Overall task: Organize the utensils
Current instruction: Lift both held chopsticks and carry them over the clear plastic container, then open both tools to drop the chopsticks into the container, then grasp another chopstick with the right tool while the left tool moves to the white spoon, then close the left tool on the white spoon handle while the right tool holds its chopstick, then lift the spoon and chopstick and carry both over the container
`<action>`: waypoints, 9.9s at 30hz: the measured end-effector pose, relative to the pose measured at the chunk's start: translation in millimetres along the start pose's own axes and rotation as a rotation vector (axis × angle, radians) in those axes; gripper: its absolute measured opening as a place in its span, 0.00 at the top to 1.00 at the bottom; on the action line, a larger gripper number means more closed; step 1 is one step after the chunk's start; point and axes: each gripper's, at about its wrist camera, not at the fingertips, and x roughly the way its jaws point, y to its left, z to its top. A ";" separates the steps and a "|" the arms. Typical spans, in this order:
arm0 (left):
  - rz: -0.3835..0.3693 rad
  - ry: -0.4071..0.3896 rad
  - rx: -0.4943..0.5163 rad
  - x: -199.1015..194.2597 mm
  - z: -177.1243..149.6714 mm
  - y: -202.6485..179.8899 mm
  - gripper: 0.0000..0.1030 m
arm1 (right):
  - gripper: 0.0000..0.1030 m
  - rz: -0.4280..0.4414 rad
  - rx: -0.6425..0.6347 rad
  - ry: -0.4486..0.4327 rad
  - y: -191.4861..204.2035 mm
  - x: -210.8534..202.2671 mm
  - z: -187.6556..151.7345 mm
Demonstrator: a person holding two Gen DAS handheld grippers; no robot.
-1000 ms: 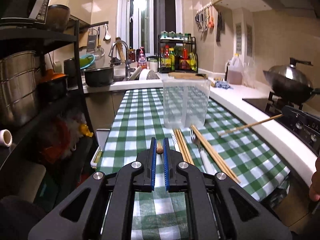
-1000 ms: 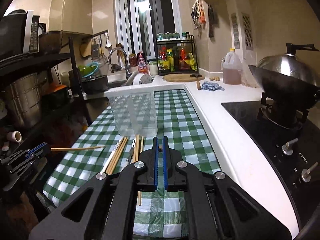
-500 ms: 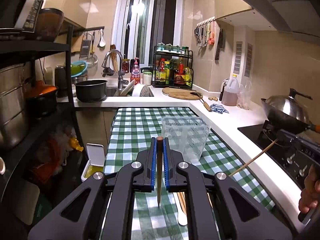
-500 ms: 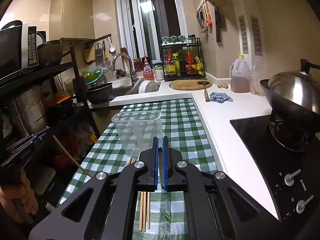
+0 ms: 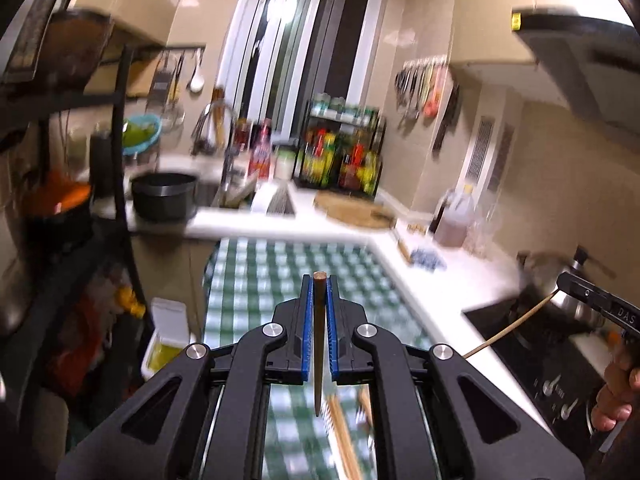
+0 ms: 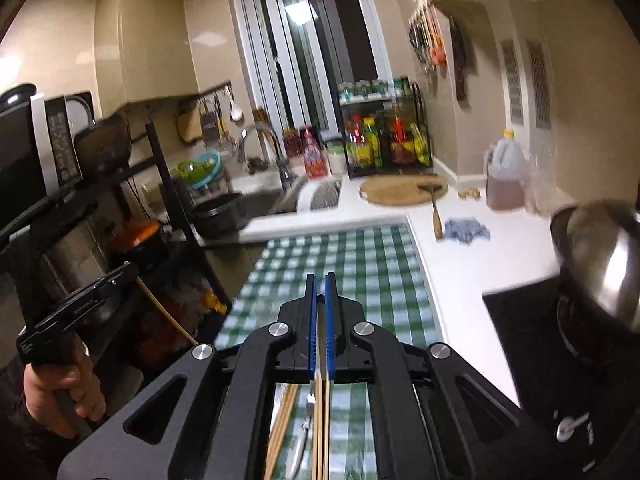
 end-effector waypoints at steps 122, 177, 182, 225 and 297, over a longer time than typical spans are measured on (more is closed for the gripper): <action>-0.004 0.519 -0.030 66.1 -285.3 -26.6 0.74 | 0.95 -0.092 -0.122 0.548 -17.6 110.5 -280.4; 0.169 0.354 -0.002 29.3 -305.0 -8.8 0.82 | 0.95 -0.126 -0.115 0.525 -14.6 105.6 -283.6; 0.196 0.342 0.040 28.3 -304.1 -11.2 0.90 | 0.95 -0.130 -0.130 0.525 -13.1 106.0 -283.9; 0.213 0.052 0.166 -29.0 -262.0 -40.1 0.89 | 0.95 -0.123 -0.149 0.134 0.0 45.0 -230.5; -0.032 0.140 0.107 142.9 -27.5 -21.3 0.88 | 0.95 -0.047 -0.105 0.042 28.2 131.4 -8.4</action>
